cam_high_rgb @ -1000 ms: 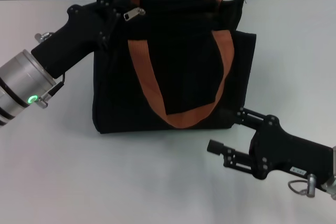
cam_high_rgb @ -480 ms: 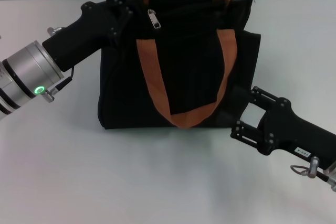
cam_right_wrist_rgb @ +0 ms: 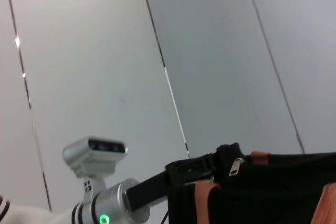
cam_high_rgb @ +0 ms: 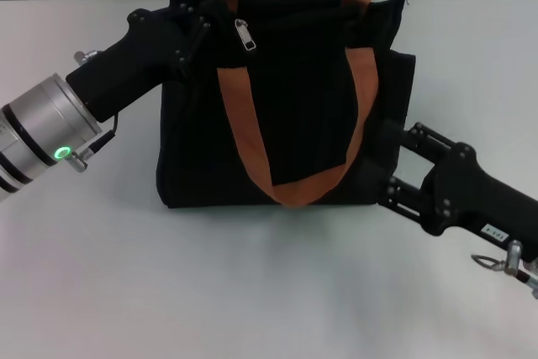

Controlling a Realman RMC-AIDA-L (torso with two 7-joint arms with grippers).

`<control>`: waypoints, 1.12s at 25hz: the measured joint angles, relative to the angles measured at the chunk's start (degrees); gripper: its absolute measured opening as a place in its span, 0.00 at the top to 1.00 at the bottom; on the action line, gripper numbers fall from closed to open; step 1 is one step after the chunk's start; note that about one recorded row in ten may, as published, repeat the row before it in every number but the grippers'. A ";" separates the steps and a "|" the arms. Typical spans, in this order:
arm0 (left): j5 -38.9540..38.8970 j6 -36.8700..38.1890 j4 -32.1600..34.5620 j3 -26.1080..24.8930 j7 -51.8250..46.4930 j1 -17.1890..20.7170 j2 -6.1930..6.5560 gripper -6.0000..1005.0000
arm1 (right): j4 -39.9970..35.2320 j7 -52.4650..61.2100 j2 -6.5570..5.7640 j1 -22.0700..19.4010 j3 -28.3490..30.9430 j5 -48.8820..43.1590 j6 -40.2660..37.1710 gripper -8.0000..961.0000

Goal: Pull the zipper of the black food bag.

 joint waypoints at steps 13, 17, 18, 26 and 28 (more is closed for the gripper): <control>-1.37 3.40 -2.25 -0.50 0.70 -2.64 -0.03 0.97 | 1.00 6.01 -0.09 1.77 1.51 7.89 -4.41 0.32; -1.43 3.47 -2.99 -0.50 0.95 -3.43 -0.03 0.97 | 1.40 12.77 -0.10 3.47 1.50 11.91 -3.40 0.44; -1.44 3.48 -3.17 -0.51 1.12 -3.65 -0.03 0.97 | 1.25 14.62 -0.15 4.07 1.42 12.13 -2.82 0.47; -1.48 4.16 -4.04 -0.44 2.11 -4.95 -0.03 0.97 | -0.64 30.71 -0.34 8.71 0.69 11.73 0.06 0.54; -1.48 4.20 -4.06 -0.46 2.12 -5.08 -0.03 0.97 | -0.86 32.68 -0.34 9.16 0.66 11.72 0.06 0.54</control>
